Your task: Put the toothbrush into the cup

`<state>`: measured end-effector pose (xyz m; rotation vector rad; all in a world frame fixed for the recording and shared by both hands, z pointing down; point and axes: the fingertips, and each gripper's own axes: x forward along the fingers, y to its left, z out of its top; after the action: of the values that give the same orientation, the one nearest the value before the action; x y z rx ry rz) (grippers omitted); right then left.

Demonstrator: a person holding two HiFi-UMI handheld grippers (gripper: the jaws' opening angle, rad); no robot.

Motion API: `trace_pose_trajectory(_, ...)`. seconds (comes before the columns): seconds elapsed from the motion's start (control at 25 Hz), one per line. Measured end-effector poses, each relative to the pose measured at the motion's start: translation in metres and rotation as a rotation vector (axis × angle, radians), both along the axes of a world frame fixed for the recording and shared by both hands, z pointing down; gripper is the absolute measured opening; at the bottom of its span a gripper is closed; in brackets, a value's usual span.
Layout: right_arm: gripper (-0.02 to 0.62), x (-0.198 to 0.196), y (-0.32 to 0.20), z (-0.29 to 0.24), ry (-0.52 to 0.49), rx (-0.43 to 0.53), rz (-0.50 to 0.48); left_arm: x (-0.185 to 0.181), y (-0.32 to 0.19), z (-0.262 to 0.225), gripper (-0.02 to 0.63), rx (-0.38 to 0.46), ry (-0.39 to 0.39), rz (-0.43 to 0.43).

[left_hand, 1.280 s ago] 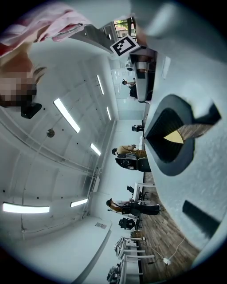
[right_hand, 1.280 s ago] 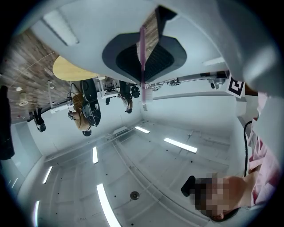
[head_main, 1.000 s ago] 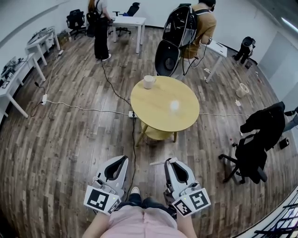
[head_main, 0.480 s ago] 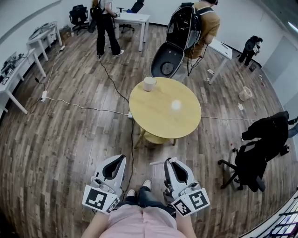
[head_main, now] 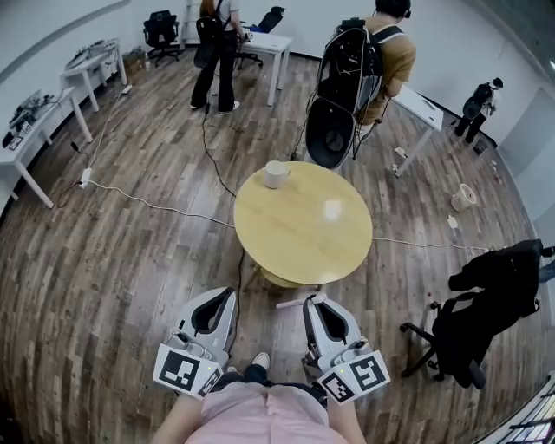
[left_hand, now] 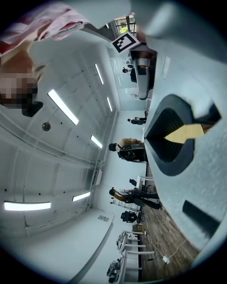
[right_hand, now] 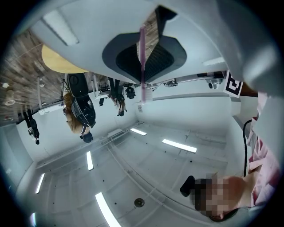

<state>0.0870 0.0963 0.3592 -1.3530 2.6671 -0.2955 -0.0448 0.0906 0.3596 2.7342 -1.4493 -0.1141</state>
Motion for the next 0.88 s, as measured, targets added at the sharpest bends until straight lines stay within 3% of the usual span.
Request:
trace_pose_trajectory(0.48, 0.029, 0.023, -0.042, 0.016, -0.012, -0.039, -0.028, 0.018, -0.042, 0.01, 0.0, -0.024, -0.026, -0.041)
trace_pose_trajectory(0.88, 0.029, 0.017, -0.115, 0.013, -0.015, -0.05, -0.012, 0.009, -0.113, 0.01, 0.0, -0.042, -0.02, -0.035)
